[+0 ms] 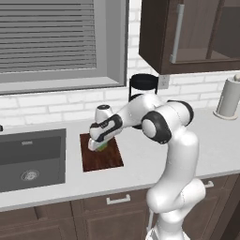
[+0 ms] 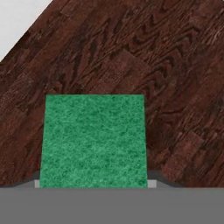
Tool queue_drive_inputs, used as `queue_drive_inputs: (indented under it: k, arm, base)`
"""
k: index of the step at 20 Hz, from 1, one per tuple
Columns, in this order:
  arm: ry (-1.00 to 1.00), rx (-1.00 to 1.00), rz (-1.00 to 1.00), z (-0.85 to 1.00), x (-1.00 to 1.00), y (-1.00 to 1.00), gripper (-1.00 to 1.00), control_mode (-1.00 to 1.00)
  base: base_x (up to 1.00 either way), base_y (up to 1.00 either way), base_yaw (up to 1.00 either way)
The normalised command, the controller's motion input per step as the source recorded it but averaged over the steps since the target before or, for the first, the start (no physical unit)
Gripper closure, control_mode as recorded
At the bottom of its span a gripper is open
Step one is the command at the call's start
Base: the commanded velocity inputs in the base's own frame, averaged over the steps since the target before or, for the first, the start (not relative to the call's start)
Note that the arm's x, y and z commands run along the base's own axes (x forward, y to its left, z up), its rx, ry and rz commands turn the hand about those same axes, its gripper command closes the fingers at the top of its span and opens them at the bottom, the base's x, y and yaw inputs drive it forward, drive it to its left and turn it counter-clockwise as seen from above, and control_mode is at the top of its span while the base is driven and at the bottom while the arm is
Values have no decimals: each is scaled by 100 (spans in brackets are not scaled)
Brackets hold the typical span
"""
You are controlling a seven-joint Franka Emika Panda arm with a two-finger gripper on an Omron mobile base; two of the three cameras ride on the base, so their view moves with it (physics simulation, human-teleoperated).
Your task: Pick up the sponge from the counter and clean the cutting board by briefly scrubbing or pressing down on the cutting board. Once finished, release the sponge.
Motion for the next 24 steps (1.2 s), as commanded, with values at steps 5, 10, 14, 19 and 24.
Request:
queue_drive_inputs:
  k: [5,10,14,19,24]
  arm:
    - [0,0,0,0,-93,0,100,-100]
    - [1,0,0,-1,-20,0,100,-100]
    - [0,0,0,-8,25,4,100,-100]
    - [-1,0,-2,-10,77,0,100,-100]
    - [-3,0,-4,-2,99,0,100,-100]
  base:
    - [0,0,0]
    - [0,0,0]
    - [0,0,0]
    - [0,0,0]
    - [0,0,0]
